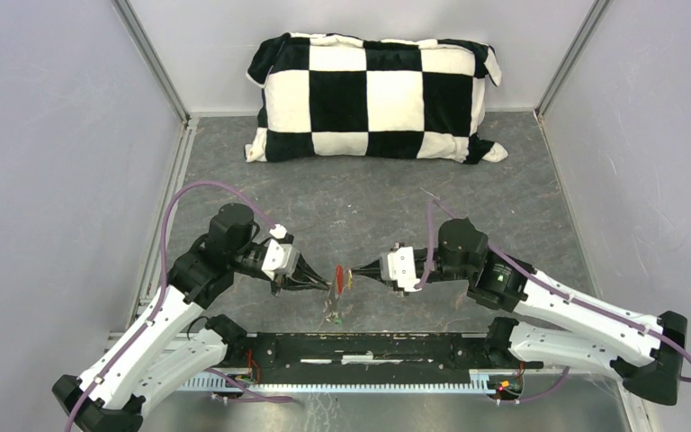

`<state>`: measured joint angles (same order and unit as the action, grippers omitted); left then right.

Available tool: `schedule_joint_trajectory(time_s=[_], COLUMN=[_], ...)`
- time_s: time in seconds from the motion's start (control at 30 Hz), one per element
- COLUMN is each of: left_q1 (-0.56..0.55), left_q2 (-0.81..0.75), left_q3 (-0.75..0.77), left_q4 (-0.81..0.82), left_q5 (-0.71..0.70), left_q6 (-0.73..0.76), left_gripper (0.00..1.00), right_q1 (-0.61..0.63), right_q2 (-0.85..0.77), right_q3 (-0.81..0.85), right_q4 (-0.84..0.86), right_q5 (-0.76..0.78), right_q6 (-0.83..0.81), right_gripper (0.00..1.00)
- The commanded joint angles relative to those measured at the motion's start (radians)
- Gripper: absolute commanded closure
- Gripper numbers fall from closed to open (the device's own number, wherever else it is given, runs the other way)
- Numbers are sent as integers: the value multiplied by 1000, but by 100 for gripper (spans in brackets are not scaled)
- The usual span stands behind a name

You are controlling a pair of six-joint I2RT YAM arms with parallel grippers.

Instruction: Put the keys on the keyring

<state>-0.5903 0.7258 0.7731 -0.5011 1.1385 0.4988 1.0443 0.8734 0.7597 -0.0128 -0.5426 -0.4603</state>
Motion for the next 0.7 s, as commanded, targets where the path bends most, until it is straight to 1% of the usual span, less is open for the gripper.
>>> schedule_joint_trajectory(time_s=[0.0,0.1,0.27,0.4,0.67], left_q1=[0,1,0,1,1], left_q2=[-6,-9,-4,2,35], left_q3=[21,27,21,19,38], left_q4=[-42,-59,-59,-60,-59], left_q5=[97,112,133,144,144], left_q6=[104,169,204,223,232], left_gripper=[98,98,98,98,98], right_q1=[32,42,68,100,130], right_q2=[49,60,94,121,116], right_q3=[105,129,182,207,216], right_q4=[-176,-211,-276,-283,-260], right_q5=[-1,-10,-33,-22,25], right_q6=[-99,-151,-242,-263,-287], right_gripper=[99,99,99,99,99])
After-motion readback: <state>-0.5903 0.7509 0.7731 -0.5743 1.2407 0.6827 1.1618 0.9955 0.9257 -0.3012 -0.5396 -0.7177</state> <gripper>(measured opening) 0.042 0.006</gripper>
